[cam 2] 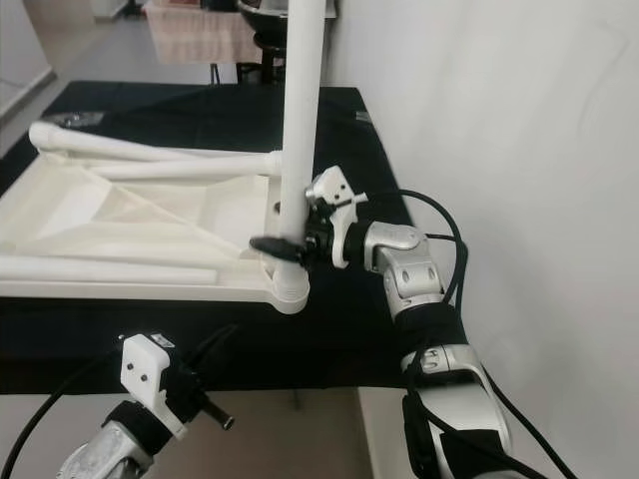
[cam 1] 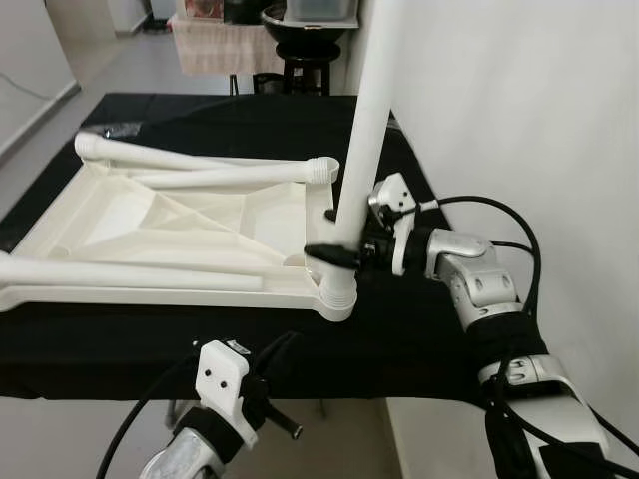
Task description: Building children table
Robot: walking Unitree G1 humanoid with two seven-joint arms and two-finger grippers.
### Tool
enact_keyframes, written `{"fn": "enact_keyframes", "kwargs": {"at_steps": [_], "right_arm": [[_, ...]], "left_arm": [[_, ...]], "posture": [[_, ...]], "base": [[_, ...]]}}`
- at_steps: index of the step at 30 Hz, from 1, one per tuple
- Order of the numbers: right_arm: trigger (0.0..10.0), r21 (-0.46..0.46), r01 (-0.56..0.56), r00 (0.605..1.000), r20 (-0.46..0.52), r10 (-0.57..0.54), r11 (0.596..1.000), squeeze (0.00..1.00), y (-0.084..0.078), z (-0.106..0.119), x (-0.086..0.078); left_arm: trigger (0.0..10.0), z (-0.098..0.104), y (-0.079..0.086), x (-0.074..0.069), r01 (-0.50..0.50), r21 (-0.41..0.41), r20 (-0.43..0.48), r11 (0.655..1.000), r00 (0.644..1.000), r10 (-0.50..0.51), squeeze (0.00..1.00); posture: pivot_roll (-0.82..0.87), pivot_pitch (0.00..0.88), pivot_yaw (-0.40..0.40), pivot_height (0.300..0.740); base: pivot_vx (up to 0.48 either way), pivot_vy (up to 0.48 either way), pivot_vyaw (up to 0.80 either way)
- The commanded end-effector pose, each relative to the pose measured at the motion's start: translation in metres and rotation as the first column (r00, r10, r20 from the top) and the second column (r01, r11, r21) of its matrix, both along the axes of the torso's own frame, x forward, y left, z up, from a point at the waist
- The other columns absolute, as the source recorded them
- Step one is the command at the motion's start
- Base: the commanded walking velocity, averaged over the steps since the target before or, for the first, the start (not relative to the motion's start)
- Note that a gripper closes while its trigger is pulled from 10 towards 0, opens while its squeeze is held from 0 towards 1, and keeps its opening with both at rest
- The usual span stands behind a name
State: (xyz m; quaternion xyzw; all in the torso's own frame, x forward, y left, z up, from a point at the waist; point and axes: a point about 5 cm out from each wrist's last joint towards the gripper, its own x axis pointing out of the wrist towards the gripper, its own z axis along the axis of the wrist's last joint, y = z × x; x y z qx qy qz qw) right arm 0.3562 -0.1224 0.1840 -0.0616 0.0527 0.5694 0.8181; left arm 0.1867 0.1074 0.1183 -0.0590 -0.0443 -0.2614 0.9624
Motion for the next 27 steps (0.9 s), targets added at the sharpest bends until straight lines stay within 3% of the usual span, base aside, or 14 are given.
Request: {"fn": "enact_keyframes", "kwargs": {"at_steps": [1,2,4,5,6,7,12,15,21,23,24,25,26,27], "right_arm": [[10.0,-0.004,-0.064,0.998,-0.016,0.064,0.998,0.00,0.010,0.002,0.002],[7.6,0.008,-0.070,0.997,-0.027,0.070,0.998,0.00,0.010,0.003,0.004],[7.6,0.016,-0.064,0.997,-0.042,0.064,0.998,0.00,0.009,0.004,0.006],[1.7,0.018,-0.046,0.997,-0.054,0.047,0.999,0.00,0.008,0.004,0.009],[1.7,0.018,-0.046,0.997,-0.054,0.047,0.999,0.00,0.008,0.004,0.009],[0.0,0.019,-0.030,0.997,-0.066,0.031,0.999,0.00,0.005,0.003,0.010],[0.0,0.036,-0.005,0.996,-0.090,0.008,0.999,0.00,-0.006,-0.005,0.012],[0.0,0.044,0.029,0.995,-0.092,-0.025,0.999,0.00,-0.021,-0.019,0.008],[0.0,0.027,0.073,0.995,-0.068,-0.071,0.997,0.00,-0.027,-0.027,0.003],[0.0,-0.005,0.119,0.991,-0.067,-0.119,0.993,0.00,-0.027,-0.033,0.001],[0.0,-0.064,0.206,0.976,-0.062,-0.210,0.977,0.00,-0.023,-0.045,-0.005],[0.0,-0.064,0.206,0.976,-0.062,-0.210,0.977,0.00,-0.023,-0.045,-0.005],[0.0,-0.094,0.423,0.901,-0.063,-0.429,0.901,0.00,-0.010,-0.057,-0.012],[0.0,-0.094,0.423,0.901,-0.063,-0.429,0.901,0.00,-0.010,-0.057,-0.012]], "left_arm": [[10.0,-0.002,-0.001,-0.002,0.007,-0.006,-0.004,1.000,1.000,-0.007,0.00],[10.0,-0.003,-0.001,-0.003,0.007,-0.005,-0.005,1.000,1.000,-0.007,0.00],[10.0,-0.004,-0.001,-0.003,0.007,-0.004,-0.005,1.000,1.000,-0.007,0.00],[10.0,-0.004,-0.001,-0.003,0.008,-0.003,-0.006,1.000,1.000,-0.008,0.00],[10.0,-0.004,-0.001,-0.003,0.008,-0.003,-0.006,1.000,1.000,-0.008,0.00],[10.0,-0.005,-0.001,-0.004,0.007,-0.003,-0.006,1.000,1.000,-0.007,0.00],[10.0,-0.006,-0.002,-0.004,0.007,-0.003,-0.006,1.000,1.000,-0.007,0.00],[10.0,-0.006,-0.002,-0.005,0.010,-0.006,-0.005,1.000,1.000,-0.010,0.00],[10.0,-0.005,-0.003,-0.005,0.014,-0.007,-0.005,1.000,1.000,-0.014,0.00],[10.0,-0.006,-0.002,-0.005,0.015,-0.006,-0.006,1.000,1.000,-0.015,0.00],[10.0,-0.005,-0.002,-0.006,0.015,-0.003,-0.006,1.000,1.000,-0.015,0.00],[10.0,-0.005,-0.002,-0.006,0.015,-0.003,-0.006,1.000,1.000,-0.015,0.00],[10.0,-0.005,0.000,-0.006,0.013,0.000,-0.006,1.000,1.000,-0.013,0.00],[10.0,-0.005,0.000,-0.006,0.013,0.000,-0.006,1.000,1.000,-0.013,0.00]], "posture": [[0.11,0.051,-0.106,0.740],[0.11,0.051,-0.106,0.740],[0.11,0.051,-0.107,0.740],[0.11,0.051,-0.107,0.740],[0.11,0.051,-0.107,0.740],[0.11,0.051,-0.109,0.740],[0.11,0.056,-0.108,0.740],[0.10,0.062,-0.101,0.740],[0.11,0.066,-0.097,0.740],[0.11,0.068,-0.099,0.740],[0.11,0.071,-0.104,0.740],[0.11,0.071,-0.104,0.740],[0.11,0.082,-0.097,0.740],[0.11,0.082,-0.097,0.740]], "base": [[0.000,0.000,0.00],[0.000,0.000,0.00],[0.000,0.000,0.00],[0.000,0.000,0.00],[0.000,0.000,0.00],[0.000,0.000,0.00],[0.000,0.000,0.00],[0.000,0.000,0.00],[0.000,0.000,0.00],[0.000,0.000,0.00],[0.000,0.000,0.00],[0.000,0.000,0.00],[0.000,0.000,0.00],[0.000,0.000,0.00]]}}
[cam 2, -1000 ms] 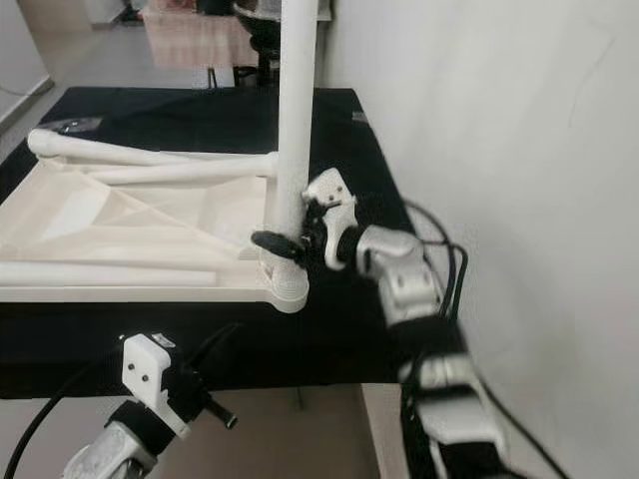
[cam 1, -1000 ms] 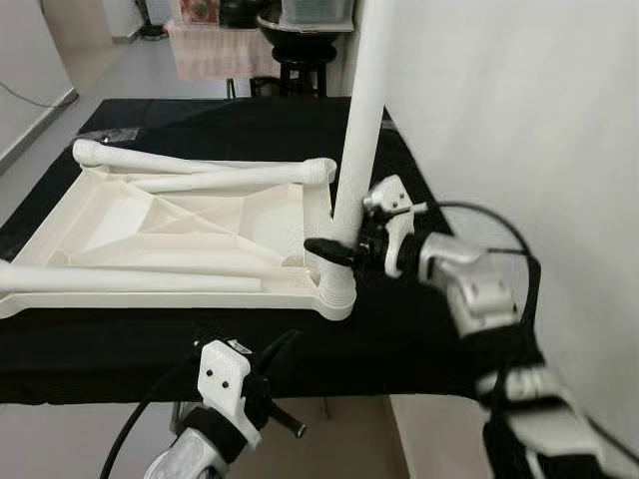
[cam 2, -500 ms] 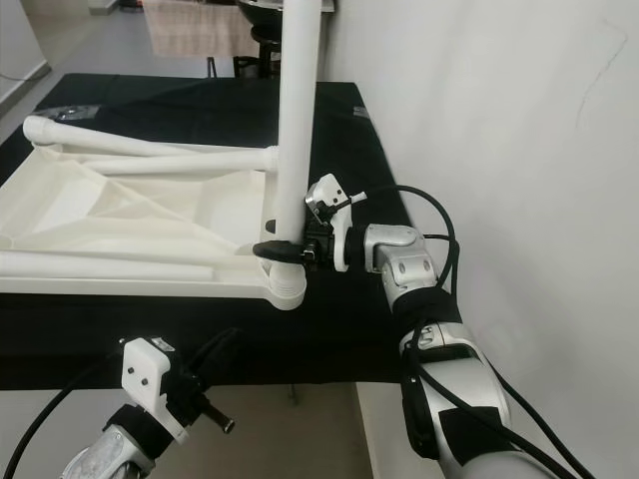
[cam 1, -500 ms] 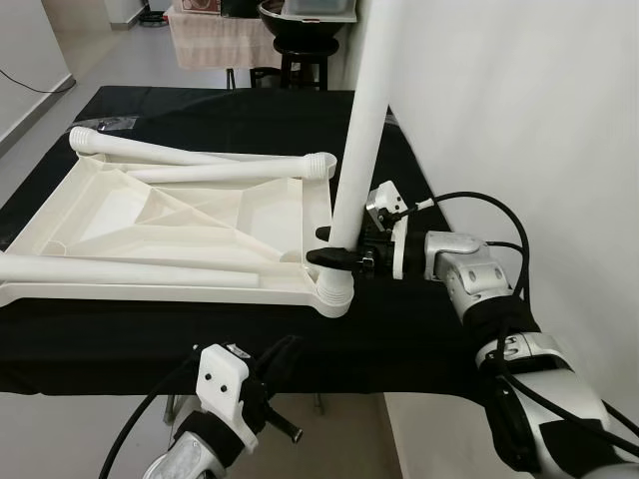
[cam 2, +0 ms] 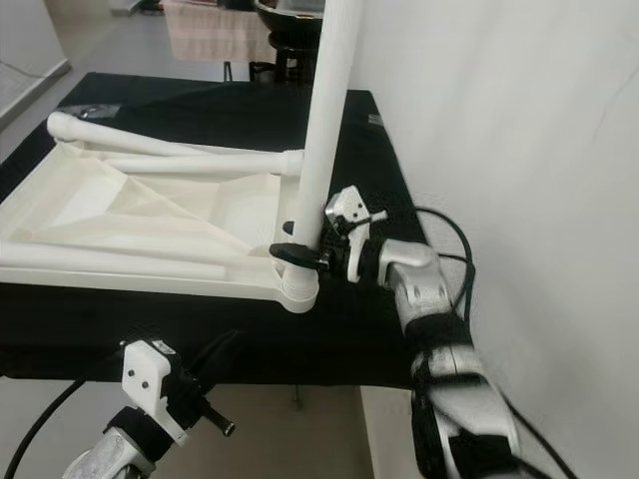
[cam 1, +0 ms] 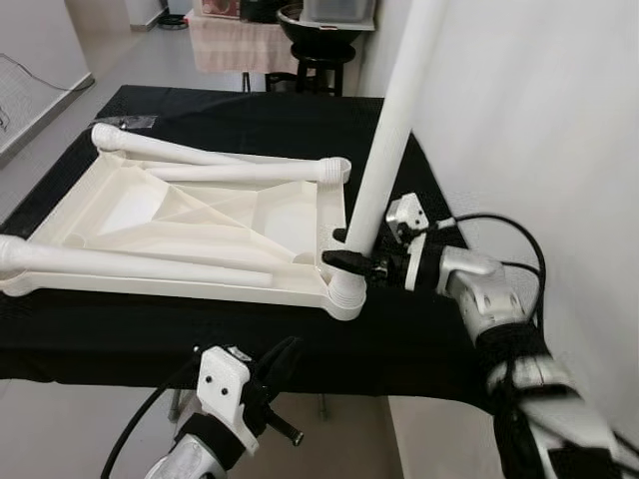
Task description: Building children table
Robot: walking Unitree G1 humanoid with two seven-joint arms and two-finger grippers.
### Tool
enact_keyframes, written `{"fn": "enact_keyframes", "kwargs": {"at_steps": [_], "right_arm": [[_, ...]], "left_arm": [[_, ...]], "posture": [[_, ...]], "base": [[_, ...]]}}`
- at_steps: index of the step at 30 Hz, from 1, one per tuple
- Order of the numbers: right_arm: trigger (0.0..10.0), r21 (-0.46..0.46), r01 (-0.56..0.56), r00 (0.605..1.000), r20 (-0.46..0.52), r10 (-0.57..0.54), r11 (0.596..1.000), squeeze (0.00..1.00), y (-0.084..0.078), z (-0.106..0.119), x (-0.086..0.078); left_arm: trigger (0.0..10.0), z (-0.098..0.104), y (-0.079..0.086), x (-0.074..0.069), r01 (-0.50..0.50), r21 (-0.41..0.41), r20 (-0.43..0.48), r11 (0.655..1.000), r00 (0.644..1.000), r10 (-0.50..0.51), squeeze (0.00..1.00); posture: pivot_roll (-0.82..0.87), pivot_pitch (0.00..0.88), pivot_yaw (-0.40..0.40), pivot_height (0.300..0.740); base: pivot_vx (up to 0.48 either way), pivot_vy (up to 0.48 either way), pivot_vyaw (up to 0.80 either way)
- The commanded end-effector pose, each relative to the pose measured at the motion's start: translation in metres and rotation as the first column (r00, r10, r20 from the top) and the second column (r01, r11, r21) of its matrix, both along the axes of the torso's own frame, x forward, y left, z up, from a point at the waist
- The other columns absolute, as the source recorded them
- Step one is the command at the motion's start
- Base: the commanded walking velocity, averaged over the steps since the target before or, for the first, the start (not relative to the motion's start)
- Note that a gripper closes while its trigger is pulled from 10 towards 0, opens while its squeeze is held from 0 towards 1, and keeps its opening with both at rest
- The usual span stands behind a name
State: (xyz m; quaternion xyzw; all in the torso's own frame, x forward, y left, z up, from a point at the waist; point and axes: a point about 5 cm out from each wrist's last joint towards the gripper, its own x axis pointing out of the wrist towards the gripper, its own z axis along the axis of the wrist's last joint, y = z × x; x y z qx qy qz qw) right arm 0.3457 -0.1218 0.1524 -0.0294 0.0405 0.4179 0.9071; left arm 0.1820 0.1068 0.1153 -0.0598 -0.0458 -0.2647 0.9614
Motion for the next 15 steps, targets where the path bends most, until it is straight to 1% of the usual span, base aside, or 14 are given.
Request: {"fn": "enact_keyframes", "kwargs": {"at_steps": [1,3,4,5,6,7,9,13,14,15], "right_arm": [[0.0,-0.135,0.230,0.963,-0.112,-0.246,0.964,0.00,0.005,-0.032,-0.019],[0.0,-0.135,0.230,0.963,-0.112,-0.246,0.964,0.00,0.005,-0.032,-0.019],[0.0,-0.167,0.303,0.946,-0.062,-0.317,0.938,0.00,0.016,-0.031,-0.031],[0.0,-0.166,0.330,0.939,-0.047,-0.341,0.929,0.00,0.021,-0.029,-0.032],[0.0,-0.166,0.330,0.939,-0.047,-0.341,0.929,0.00,0.021,-0.029,-0.032],[0.0,-0.170,0.316,0.945,-0.032,-0.325,0.934,0.00,0.023,-0.027,-0.029],[0.0,-0.167,0.311,0.947,-0.027,-0.319,0.936,0.00,0.021,-0.025,-0.022],[0.0,-0.167,0.306,0.949,-0.024,-0.314,0.937,0.00,0.021,-0.022,-0.021],[10.0,-0.161,0.322,0.943,-0.033,-0.331,0.933,0.00,0.022,-0.017,-0.021],[10.0,-0.161,0.322,0.943,-0.033,-0.331,0.933,0.00,0.022,-0.017,-0.021]], "left_arm": [[10.0,-0.001,0.003,-0.002,0.005,0.006,-0.009,1.000,1.000,-0.005,0.00],[10.0,-0.001,0.003,-0.002,0.005,0.006,-0.009,1.000,1.000,-0.005,0.00],[10.0,-0.002,0.004,-0.001,0.006,0.011,-0.010,1.000,1.000,-0.005,0.00],[10.0,-0.002,0.005,0.000,0.007,0.014,-0.012,1.000,1.000,-0.007,0.00],[10.0,-0.002,0.005,0.000,0.007,0.014,-0.012,1.000,1.000,-0.007,0.00],[10.0,-0.002,0.005,0.000,0.008,0.016,-0.013,1.000,1.000,-0.008,0.00],[10.0,-0.002,0.006,0.001,0.003,0.015,-0.012,1.000,1.000,-0.003,0.00],[10.0,-0.002,0.007,0.001,-0.004,0.014,-0.009,1.000,1.000,0.004,0.00],[10.0,-0.002,0.007,0.001,-0.005,0.014,-0.009,1.000,1.000,0.005,0.00],[10.0,-0.002,0.007,0.001,-0.005,0.014,-0.009,1.000,1.000,0.005,0.00]], "posture": [[0.10,0.085,-0.086,0.740],[0.10,0.085,-0.086,0.740],[0.11,0.077,-0.077,0.740],[0.11,0.070,-0.075,0.740],[0.11,0.070,-0.075,0.740],[0.11,0.069,-0.084,0.740],[0.11,0.070,-0.085,0.740],[0.11,0.069,-0.084,0.740],[0.11,0.068,-0.080,0.740],[0.11,0.068,-0.080,0.740]], "base": [[0.000,0.000,0.00],[0.000,0.000,0.00],[0.000,0.000,0.00],[0.000,0.000,0.00],[0.000,0.000,0.00],[0.000,0.000,0.00],[0.000,0.000,0.00],[0.000,0.000,0.00],[0.000,0.000,0.00],[0.000,0.000,0.00]]}}
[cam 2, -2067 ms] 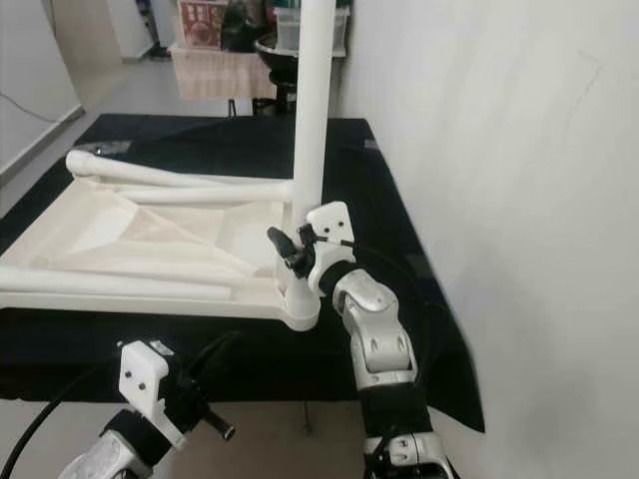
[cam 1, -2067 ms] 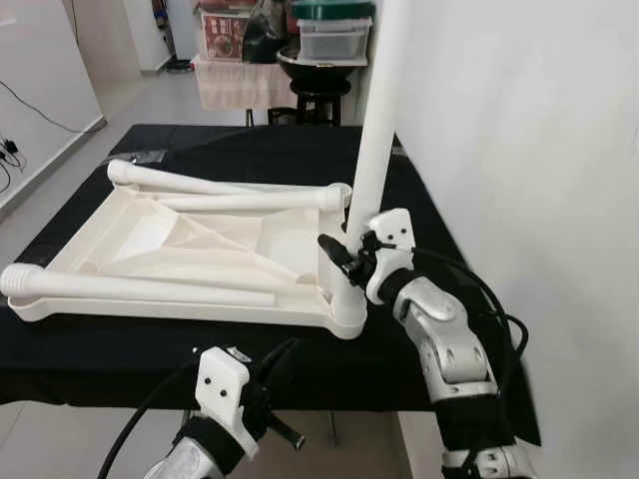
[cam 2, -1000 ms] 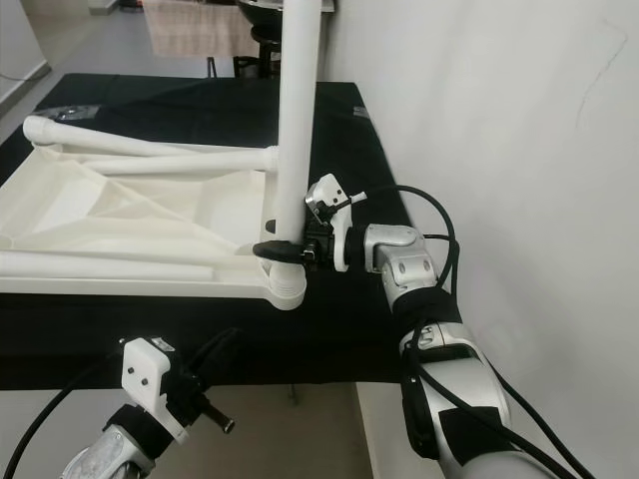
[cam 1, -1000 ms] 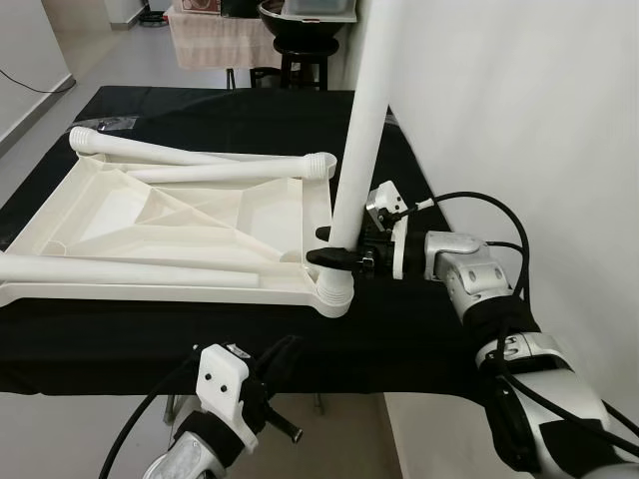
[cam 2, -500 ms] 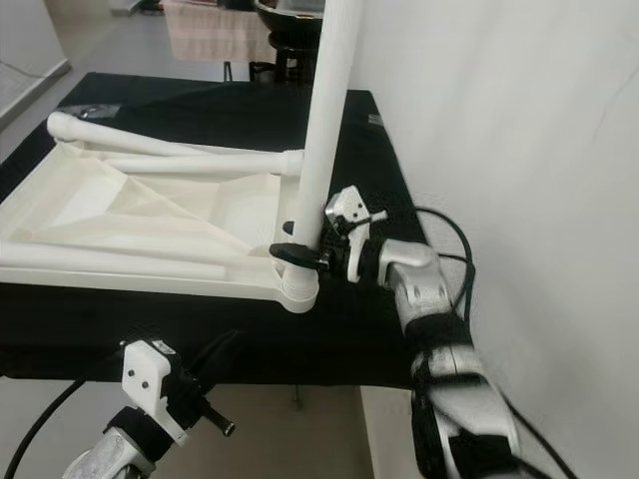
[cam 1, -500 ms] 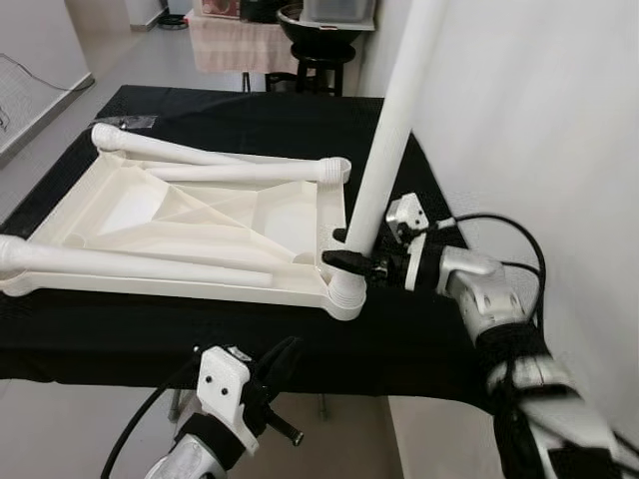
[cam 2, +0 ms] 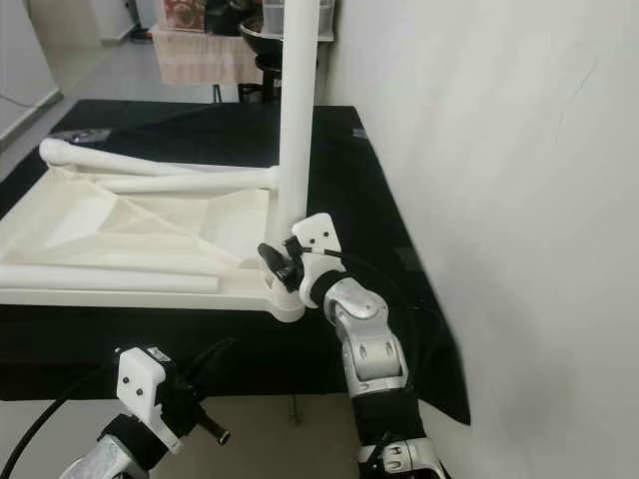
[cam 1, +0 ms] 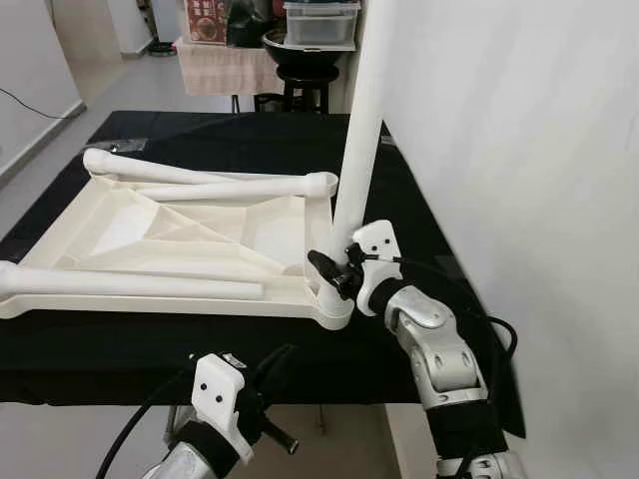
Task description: Building children table
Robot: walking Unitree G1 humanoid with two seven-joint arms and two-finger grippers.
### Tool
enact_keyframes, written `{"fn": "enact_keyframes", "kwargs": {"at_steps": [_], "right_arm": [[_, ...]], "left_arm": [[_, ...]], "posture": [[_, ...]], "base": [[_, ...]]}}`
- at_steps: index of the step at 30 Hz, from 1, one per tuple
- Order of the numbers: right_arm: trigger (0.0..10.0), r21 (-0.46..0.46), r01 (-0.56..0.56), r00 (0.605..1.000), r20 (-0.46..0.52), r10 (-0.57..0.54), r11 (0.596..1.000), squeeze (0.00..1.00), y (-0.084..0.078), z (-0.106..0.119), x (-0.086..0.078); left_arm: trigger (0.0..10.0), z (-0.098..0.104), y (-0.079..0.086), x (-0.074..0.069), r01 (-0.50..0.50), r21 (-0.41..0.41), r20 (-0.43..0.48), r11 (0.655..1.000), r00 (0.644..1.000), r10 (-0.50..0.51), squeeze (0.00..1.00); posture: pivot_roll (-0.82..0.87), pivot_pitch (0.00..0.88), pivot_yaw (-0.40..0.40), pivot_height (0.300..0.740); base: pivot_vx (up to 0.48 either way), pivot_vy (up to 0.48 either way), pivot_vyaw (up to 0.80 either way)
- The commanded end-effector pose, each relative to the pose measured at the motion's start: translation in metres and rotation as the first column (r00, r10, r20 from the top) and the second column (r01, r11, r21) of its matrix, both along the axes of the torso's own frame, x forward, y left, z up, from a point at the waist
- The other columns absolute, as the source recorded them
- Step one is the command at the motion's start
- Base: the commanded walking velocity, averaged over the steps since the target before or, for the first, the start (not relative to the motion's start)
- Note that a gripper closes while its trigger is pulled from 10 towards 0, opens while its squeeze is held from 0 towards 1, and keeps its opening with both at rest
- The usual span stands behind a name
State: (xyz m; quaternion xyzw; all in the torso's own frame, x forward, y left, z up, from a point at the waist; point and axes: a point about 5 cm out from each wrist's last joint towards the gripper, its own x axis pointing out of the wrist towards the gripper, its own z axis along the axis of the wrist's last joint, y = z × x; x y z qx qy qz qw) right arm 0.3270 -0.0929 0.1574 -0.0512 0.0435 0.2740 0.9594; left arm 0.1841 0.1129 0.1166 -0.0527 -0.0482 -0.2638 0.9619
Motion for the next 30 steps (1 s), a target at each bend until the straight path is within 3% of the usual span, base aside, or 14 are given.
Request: {"fn": "enact_keyframes", "kwargs": {"at_steps": [1,2,3,4,9,10,11,15,19,21,22,23,24,30], "right_arm": [[10.0,-0.048,0.006,0.994,-0.108,-0.011,0.999,0.00,-0.006,-0.014,-0.002],[10.0,-0.048,0.006,0.994,-0.108,-0.011,0.999,0.00,-0.006,-0.014,-0.002],[10.0,0.007,-0.052,0.994,-0.100,0.053,0.999,1.00,-0.005,-0.002,-0.001],[10.0,0.031,-0.198,0.980,-0.019,0.198,0.980,1.00,-0.006,0.019,0.004],[10.0,-0.003,-0.239,0.970,0.047,0.239,0.971,1.00,-0.011,0.028,0.011],[10.0,0.018,-0.412,0.909,0.075,0.410,0.911,0.00,-0.014,0.034,0.012],[10.0,0.017,-0.469,0.881,0.082,0.467,0.883,0.00,-0.016,0.035,0.012],[10.0,0.038,-0.503,0.863,0.067,0.500,0.863,0.00,-0.022,0.036,0.019],[10.0,0.065,-0.619,0.784,-0.003,0.621,0.783,0.00,-0.028,0.032,0.024],[10.0,0.069,-0.626,0.778,-0.012,0.628,0.776,0.00,-0.029,0.031,0.025],[1.5,0.077,-0.628,0.776,-0.016,0.630,0.775,0.00,-0.030,0.032,0.028],[1.5,0.077,-0.628,0.776,-0.016,0.630,0.775,0.00,-0.030,0.032,0.028],[0.0,0.091,-0.625,0.778,-0.018,0.629,0.776,0.00,-0.031,0.033,0.031],[0.0,0.124,-0.637,0.766,-0.013,0.643,0.761,0.00,-0.035,0.033,0.035]], "left_arm": [[10.0,-0.004,0.000,0.000,0.000,0.001,-0.018,1.000,1.000,0.000,0.00],[10.0,-0.004,0.000,0.000,0.000,0.001,-0.018,1.000,1.000,0.000,0.00],[10.0,-0.004,0.000,0.000,0.002,0.000,-0.019,1.000,1.000,-0.002,0.00],[10.0,-0.004,-0.001,0.000,0.007,-0.003,-0.020,1.000,1.000,-0.007,0.00],[10.0,-0.004,-0.002,0.000,0.008,-0.005,-0.019,1.000,1.000,-0.008,0.00],[10.0,-0.004,-0.004,0.001,0.007,-0.006,-0.017,1.000,1.000,-0.007,0.00],[10.0,-0.004,-0.004,0.002,0.007,-0.007,-0.017,1.000,1.000,-0.007,0.00],[10.0,-0.004,-0.005,0.002,0.005,-0.007,-0.016,1.000,1.000,-0.005,0.00],[10.0,-0.004,-0.006,0.002,0.005,-0.008,-0.017,1.000,1.000,-0.005,0.00],[10.0,-0.004,-0.007,0.002,0.005,-0.008,-0.017,1.000,1.000,-0.005,0.00],[10.0,-0.005,-0.007,0.001,0.005,-0.008,-0.017,1.000,1.000,-0.005,0.00],[10.0,-0.005,-0.007,0.001,0.005,-0.008,-0.017,1.000,1.000,-0.005,0.00],[10.0,-0.005,-0.007,0.001,0.004,-0.008,-0.017,1.000,1.000,-0.004,0.00],[10.0,-0.004,-0.008,0.000,0.002,-0.009,-0.017,1.000,1.000,-0.002,0.00]], "posture": [[0.11,0.067,-0.077,0.740],[0.11,0.067,-0.077,0.740],[0.10,0.066,-0.078,0.740],[0.10,0.063,-0.079,0.740],[0.11,0.063,-0.084,0.740],[0.11,0.057,-0.091,0.740],[0.11,0.057,-0.091,0.740],[0.11,0.055,-0.095,0.740],[0.13,0.048,-0.102,0.740],[0.13,0.048,-0.102,0.740],[0.13,0.048,-0.103,0.740],[0.13,0.048,-0.103,0.740],[0.13,0.046,-0.103,0.740],[0.12,0.047,-0.104,0.740]], "base": [[0.000,0.000,0.00],[0.000,0.000,0.00],[0.000,0.000,0.00],[0.000,0.000,0.00],[0.000,0.000,0.00],[0.000,0.000,0.00],[0.000,0.000,0.00],[0.000,0.000,0.00],[0.000,0.000,0.00],[0.000,0.000,0.00],[0.000,0.000,0.00],[0.000,0.000,0.00],[0.000,0.000,0.00],[0.000,0.000,0.00]]}}
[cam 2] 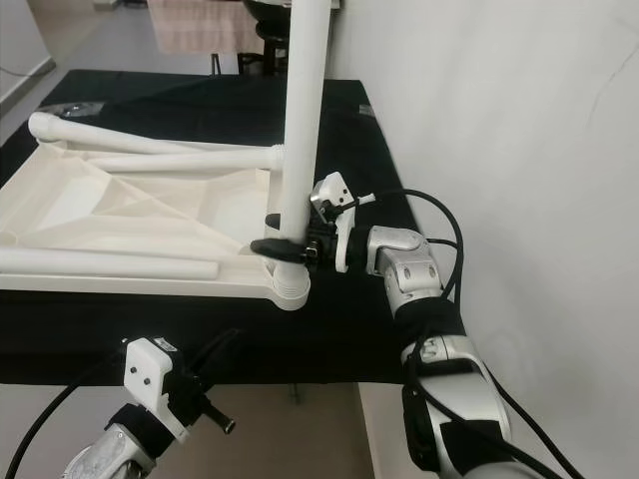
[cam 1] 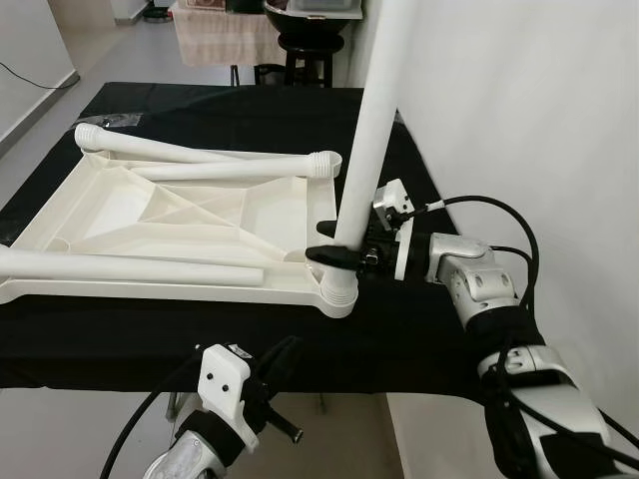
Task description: Building children table
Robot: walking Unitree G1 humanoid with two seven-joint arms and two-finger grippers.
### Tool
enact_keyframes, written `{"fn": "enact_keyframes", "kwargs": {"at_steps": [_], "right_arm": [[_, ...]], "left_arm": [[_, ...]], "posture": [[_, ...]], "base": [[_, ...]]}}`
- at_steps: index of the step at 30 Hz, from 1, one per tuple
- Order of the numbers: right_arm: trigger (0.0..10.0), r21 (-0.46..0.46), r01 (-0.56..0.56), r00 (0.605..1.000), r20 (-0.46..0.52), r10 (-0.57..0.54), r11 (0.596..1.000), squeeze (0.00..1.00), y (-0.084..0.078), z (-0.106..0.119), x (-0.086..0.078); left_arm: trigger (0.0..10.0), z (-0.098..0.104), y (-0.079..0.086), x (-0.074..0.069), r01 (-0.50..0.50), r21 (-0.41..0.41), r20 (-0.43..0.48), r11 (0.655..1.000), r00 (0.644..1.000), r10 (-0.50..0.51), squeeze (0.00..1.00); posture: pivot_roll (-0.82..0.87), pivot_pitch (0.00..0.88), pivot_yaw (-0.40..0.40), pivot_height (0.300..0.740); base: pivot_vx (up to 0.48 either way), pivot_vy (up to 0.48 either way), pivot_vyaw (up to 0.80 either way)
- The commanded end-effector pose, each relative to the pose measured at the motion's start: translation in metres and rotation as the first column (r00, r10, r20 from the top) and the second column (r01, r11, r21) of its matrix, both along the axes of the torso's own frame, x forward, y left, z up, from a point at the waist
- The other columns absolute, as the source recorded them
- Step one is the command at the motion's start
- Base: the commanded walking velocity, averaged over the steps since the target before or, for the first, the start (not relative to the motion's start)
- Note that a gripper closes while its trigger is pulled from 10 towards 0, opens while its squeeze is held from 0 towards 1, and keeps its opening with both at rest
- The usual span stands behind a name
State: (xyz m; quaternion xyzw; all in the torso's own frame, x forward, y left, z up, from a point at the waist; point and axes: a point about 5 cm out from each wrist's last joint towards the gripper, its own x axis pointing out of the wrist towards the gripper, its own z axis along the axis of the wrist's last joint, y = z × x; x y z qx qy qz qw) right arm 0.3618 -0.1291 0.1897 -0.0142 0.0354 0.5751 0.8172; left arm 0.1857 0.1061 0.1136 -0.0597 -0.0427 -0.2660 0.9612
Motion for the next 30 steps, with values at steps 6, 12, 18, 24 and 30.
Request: {"fn": "enact_keyframes", "kwargs": {"at_steps": [6,12,18,24,30], "right_arm": [[0.0,0.053,0.010,1.000,0.000,-0.010,0.999,0.00,-0.013,-0.009,-0.007],[0.0,-0.002,0.184,0.983,0.016,-0.184,0.983,0.00,-0.017,-0.021,-0.009],[0.0,-0.157,0.671,0.738,0.039,-0.674,0.725,0.00,0.000,-0.050,-0.028],[0.0,-0.139,0.696,0.716,0.074,-0.694,0.704,0.00,0.020,-0.049,-0.035],[10.0,-0.131,0.661,0.750,0.078,-0.657,0.739,0.00,0.031,-0.042,-0.032]], "left_arm": [[10.0,0.000,-0.003,-0.003,-0.002,-0.003,-0.003,1.000,1.000,0.002,0.00],[10.0,0.001,-0.002,-0.004,0.001,-0.003,-0.005,1.000,1.000,-0.001,0.00],[10.0,0.002,0.001,-0.003,0.002,-0.001,-0.004,1.000,1.000,-0.002,0.00],[10.0,0.002,0.002,-0.001,0.003,0.000,-0.005,1.000,1.000,-0.003,0.00],[10.0,0.003,0.002,0.001,-0.005,-0.003,0.000,1.000,1.000,0.005,0.00]], "posture": [[0.10,0.062,-0.093,0.740],[0.09,0.070,-0.091,0.740],[0.08,0.083,-0.079,0.740],[0.08,0.076,-0.085,0.740],[0.08,0.073,-0.087,0.740]], "base": [[0.000,0.000,0.00],[0.000,0.000,0.00],[0.000,0.000,0.00],[0.000,0.000,0.00],[0.000,0.000,0.00]]}}
